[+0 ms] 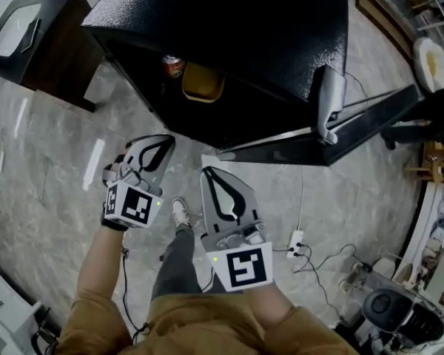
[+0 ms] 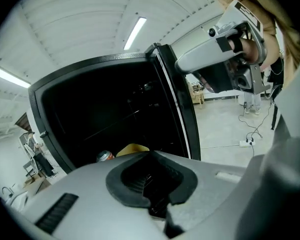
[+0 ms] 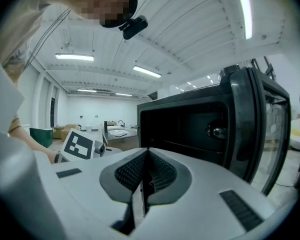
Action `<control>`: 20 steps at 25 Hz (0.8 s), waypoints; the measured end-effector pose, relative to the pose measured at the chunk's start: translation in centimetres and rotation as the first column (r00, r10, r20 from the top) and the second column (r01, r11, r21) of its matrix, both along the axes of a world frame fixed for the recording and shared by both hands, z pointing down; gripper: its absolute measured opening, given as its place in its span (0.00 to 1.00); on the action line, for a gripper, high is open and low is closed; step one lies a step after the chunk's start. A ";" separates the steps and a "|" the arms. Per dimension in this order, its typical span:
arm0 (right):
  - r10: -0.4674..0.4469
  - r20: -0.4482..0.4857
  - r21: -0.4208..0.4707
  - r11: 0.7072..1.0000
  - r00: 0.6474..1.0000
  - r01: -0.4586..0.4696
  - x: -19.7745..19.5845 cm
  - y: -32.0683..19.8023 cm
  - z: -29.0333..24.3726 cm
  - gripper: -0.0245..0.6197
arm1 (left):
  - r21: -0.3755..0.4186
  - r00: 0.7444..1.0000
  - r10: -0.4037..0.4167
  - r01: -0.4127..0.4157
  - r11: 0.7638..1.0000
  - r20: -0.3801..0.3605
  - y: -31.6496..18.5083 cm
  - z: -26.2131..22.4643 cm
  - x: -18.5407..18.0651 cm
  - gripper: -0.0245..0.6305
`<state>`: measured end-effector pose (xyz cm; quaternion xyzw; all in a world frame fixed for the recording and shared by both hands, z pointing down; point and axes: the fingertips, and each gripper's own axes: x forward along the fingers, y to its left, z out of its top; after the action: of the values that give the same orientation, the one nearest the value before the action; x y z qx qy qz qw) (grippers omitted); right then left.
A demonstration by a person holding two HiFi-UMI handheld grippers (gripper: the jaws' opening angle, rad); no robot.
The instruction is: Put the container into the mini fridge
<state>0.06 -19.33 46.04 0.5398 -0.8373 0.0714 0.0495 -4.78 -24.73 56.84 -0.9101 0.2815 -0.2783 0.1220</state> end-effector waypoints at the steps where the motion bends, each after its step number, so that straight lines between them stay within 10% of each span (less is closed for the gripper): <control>1: 0.003 0.004 0.005 1.000 1.000 -0.003 0.1 0.1 -0.5 0.04 | -0.001 1.000 -0.009 0.009 1.000 -0.007 0.2 -0.5 -0.2 0.04; 20: -0.002 0.006 0.102 0.995 1.000 0.001 3.1 3.8 -8.8 0.04 | 0.016 0.987 -0.109 0.111 0.994 -0.120 6.1 -10.9 0.5 0.04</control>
<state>3.20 -15.52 37.22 0.5407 -0.8405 0.0304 0.0192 -4.27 -18.62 45.93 -0.9067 0.3413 -0.2268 0.0997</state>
